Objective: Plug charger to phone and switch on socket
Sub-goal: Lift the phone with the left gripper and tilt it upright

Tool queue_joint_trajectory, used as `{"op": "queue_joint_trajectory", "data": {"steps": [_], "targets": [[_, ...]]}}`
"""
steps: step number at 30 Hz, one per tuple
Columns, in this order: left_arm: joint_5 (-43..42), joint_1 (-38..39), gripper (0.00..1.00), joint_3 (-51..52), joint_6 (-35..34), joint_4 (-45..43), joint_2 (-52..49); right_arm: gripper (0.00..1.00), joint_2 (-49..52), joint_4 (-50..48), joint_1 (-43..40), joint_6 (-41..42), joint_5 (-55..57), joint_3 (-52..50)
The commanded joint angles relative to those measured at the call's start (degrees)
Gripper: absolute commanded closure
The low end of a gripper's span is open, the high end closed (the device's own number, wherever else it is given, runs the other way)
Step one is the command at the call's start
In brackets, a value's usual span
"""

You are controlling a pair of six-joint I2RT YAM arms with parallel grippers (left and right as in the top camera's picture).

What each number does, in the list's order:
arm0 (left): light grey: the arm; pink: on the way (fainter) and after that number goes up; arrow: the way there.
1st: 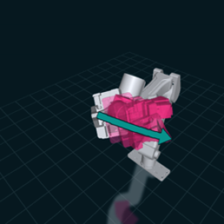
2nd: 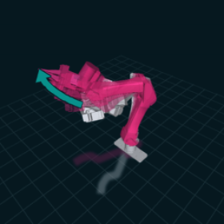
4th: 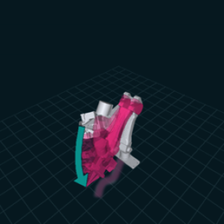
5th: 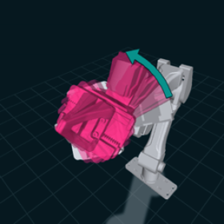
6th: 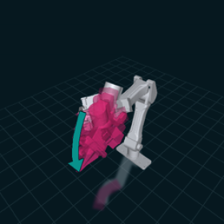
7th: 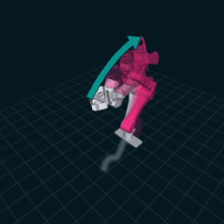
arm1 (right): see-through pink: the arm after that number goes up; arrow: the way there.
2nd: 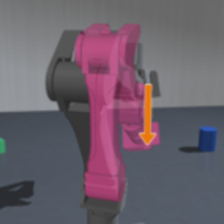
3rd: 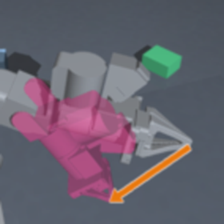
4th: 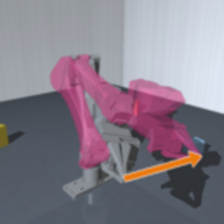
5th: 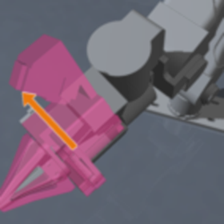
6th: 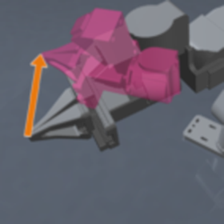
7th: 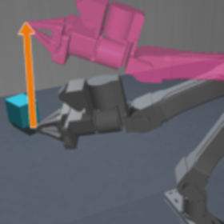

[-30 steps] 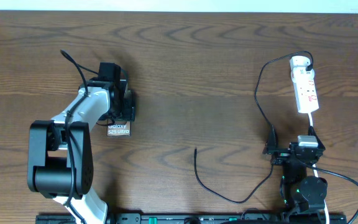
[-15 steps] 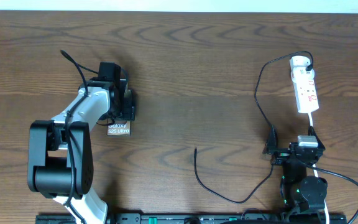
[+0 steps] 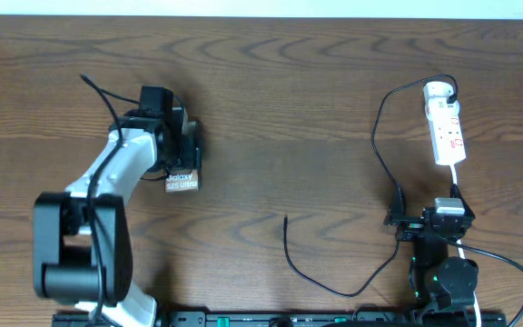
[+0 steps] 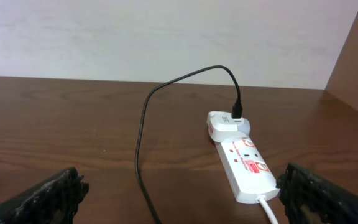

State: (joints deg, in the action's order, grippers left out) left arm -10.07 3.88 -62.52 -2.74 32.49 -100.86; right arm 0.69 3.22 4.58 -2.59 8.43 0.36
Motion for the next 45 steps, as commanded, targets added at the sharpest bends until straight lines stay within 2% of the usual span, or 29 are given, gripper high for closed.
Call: {"op": "queue_joint_trajectory", "data": {"steps": [1,6,11,14,17,18,22,34,42,45], "targets": [[-4.5,0.1,0.93,-2.3,-5.5,-0.5,5.0,0.01,-0.3,0.3,0.3,-0.7,0.2,0.0],[-4.5,0.1,0.93,-2.3,-17.2,-0.2,9.4,0.01,-0.3,0.2,0.3,-0.7,0.2,0.0],[-5.1,0.1,0.93,-2.3,-32.3,0.4,12.9,0.01,-0.3,0.3,0.3,-0.7,0.2,0.0],[-10.1,0.1,0.93,-2.3,-42.8,0.4,15.6,0.01,-0.3,0.3,0.3,-0.7,0.2,0.0],[-12.6,0.1,0.93,-2.3,-49.5,0.9,17.2,0.01,-0.3,0.3,0.3,-0.7,0.2,0.0],[-13.5,0.1,0.93,-2.3,-55.4,2.1,18.2,0.01,-0.3,0.3,0.3,-0.7,0.2,0.0],[-18.4,0.1,0.93,-2.3,-67.5,5.3,19.9,0.01,-0.3,0.3,0.3,-0.7,0.2,0.0],[-38.5,0.1,0.93,-2.3,-79.5,7.4,20.9,0.01,-0.3,0.3,0.3,-0.7,0.2,0.0],[-53.1,0.1,0.93,-2.3,-81.0,7.4,20.9,0.01,-0.3,0.3,0.3,-0.7,0.2,0.0],[-56.2,0.1,0.93,-2.3,-81.0,7.4,20.9,0.01,-0.3,0.3,0.3,-0.7,0.2,0.0]]}}
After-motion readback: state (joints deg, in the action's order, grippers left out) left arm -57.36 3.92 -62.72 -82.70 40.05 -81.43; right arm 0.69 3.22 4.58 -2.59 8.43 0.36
